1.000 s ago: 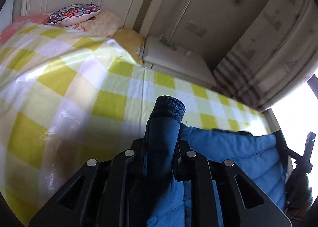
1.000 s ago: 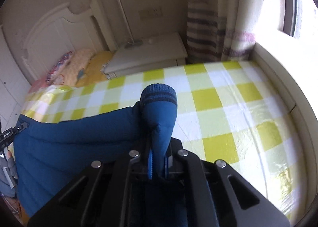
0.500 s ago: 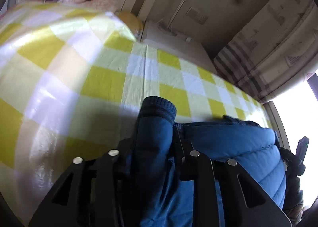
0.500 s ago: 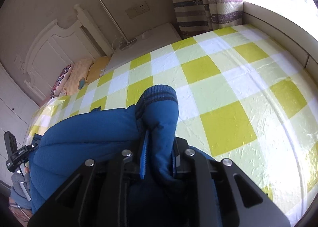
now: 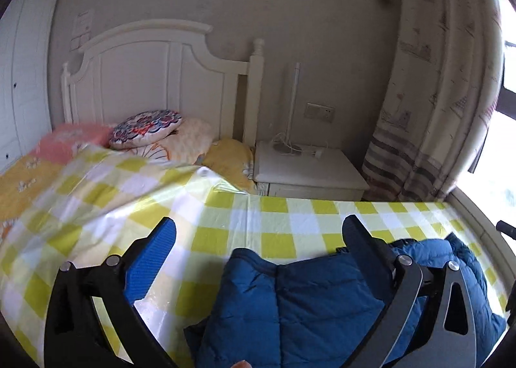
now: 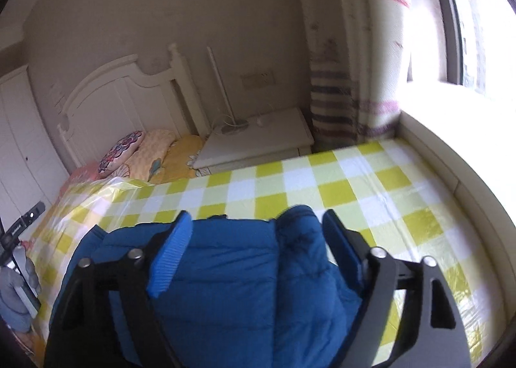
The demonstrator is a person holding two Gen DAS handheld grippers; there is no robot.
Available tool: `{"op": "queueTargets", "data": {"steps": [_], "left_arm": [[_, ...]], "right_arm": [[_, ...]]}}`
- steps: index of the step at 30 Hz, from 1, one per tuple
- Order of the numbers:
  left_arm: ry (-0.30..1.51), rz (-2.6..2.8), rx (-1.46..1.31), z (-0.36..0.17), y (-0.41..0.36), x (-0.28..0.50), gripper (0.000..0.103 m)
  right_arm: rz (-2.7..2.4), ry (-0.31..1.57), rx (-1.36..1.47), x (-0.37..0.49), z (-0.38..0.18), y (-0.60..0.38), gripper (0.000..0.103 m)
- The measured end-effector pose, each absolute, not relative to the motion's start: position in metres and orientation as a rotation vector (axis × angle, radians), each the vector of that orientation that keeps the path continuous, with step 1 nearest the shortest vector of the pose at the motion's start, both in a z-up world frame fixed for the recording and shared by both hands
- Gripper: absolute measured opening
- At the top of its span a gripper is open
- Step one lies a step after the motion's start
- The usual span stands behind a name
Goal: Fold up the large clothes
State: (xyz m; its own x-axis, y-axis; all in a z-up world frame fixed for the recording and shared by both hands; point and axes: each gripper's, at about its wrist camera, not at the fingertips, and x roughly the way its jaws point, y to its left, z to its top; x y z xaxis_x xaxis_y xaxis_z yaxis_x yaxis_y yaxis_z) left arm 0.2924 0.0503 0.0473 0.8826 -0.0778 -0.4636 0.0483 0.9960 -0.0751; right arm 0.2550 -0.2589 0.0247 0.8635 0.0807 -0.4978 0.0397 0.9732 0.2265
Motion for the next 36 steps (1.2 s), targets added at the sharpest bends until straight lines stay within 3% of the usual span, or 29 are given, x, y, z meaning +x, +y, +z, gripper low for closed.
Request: {"op": "queueTargets", "data": {"steps": [1,4,14,20,36], "left_arm": [[0.506,-0.088,-0.035,0.046,0.036,0.293,0.099],[0.621,-0.130,0.000,0.025,-0.003,0.306,0.099],[0.975,-0.156,0.131,-0.075,-0.068,0.372,0.099],[0.943,-0.201,0.018,-0.083,-0.057,0.367,0.099],[0.930,-0.195,0.028,-0.084,-0.062,0.366,0.099]], "right_arm": [[0.034,0.503,0.181,0.256,0.031,-0.236,0.101],[0.048,0.497,0.080,0.267,0.034,-0.193,0.101],[0.024,0.947,0.004,0.371,-0.068,-0.158,0.101],[0.035,0.894,0.067,0.362,-0.079,-0.163,0.101],[0.025,0.880,0.045,0.361,-0.076,-0.161,0.101]]}}
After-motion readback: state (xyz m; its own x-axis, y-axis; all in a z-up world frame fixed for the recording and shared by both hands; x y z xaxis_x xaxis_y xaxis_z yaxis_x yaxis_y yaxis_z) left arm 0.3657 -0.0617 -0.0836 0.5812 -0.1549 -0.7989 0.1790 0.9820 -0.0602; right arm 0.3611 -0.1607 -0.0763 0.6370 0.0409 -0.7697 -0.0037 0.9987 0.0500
